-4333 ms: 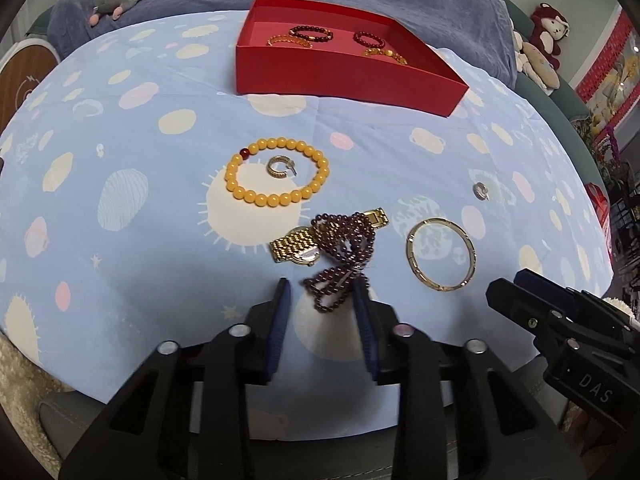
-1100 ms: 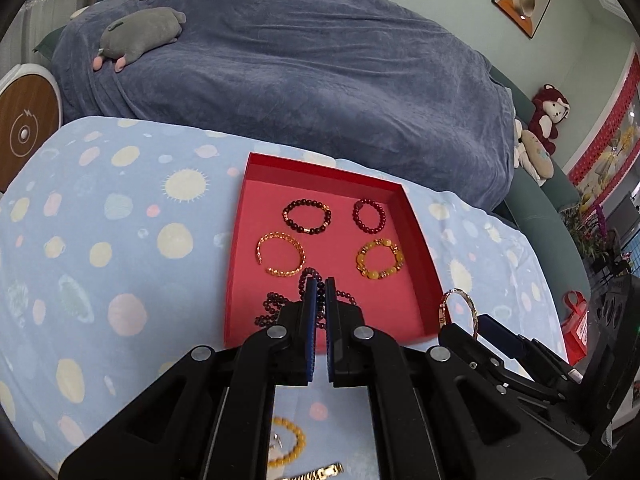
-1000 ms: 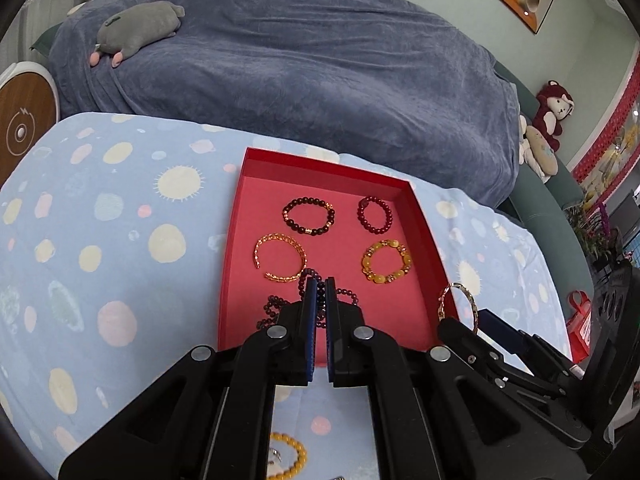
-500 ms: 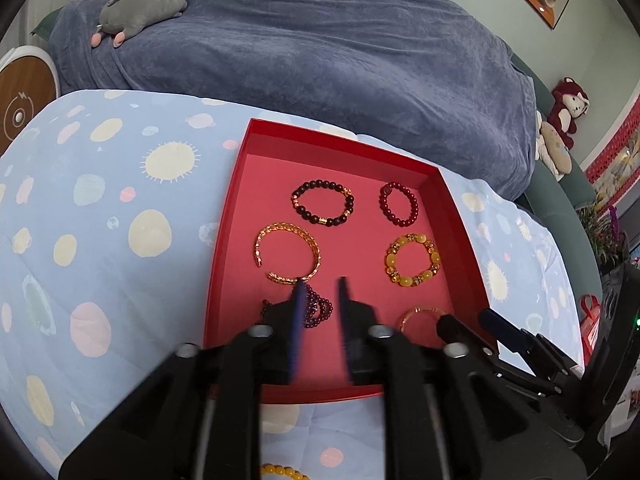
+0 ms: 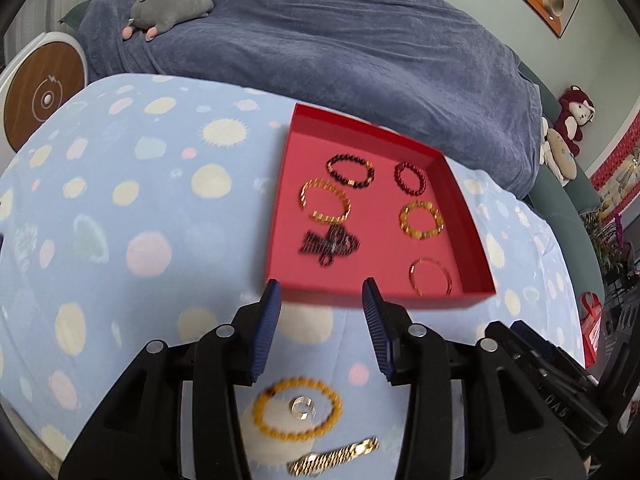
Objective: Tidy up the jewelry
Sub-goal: 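Lift both open tools out of the red box, then grasp the gold link watch with the left tool and lift it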
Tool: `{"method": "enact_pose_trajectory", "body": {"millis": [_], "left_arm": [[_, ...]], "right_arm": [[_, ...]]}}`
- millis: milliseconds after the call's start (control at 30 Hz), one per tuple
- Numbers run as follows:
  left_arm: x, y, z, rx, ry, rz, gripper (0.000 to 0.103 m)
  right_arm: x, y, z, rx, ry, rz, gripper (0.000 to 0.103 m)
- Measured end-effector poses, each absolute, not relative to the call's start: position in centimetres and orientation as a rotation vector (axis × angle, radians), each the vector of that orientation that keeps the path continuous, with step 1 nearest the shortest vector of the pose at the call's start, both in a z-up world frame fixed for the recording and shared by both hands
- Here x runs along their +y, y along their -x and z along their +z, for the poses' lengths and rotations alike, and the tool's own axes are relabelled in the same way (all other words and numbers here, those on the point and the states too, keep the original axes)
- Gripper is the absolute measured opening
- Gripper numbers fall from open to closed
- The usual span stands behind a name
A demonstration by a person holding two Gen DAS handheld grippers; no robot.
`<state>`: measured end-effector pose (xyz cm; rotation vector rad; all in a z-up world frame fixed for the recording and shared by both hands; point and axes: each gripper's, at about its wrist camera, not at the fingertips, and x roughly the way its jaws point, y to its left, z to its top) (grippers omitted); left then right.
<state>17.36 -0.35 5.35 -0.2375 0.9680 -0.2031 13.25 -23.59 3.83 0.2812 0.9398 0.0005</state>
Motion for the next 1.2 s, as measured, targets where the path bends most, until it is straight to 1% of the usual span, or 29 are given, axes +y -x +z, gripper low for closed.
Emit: {"method": "enact_pose_trajectory", "body": {"millis": [300, 600, 1100, 1200], "left_arm": [[1.4, -11.1, 3.3, 1.020, 0.199, -0.199, 0.040], [0.4, -6.6, 0.9, 1.064, 0.135, -0.241, 0.040], [0.2, -5.7, -0.9, 1.082, 0.124, -0.260, 0.040], [-0.1, -5.8, -1.4, 1.087, 0.114, -0.263, 0.037]], "right_arm": [[-23.3, -7.2, 2.8, 0.972, -0.286, -0.012, 0.063], [-22.9, -2.8, 0.7, 1.023, -0.311, -0.016, 0.063], [-21.1, -1.4, -0.2, 1.047, -0.282, 0.014, 0.063], [-20.9, -1.4, -0.3, 1.052, -0.273, 0.019, 0.063]]}}
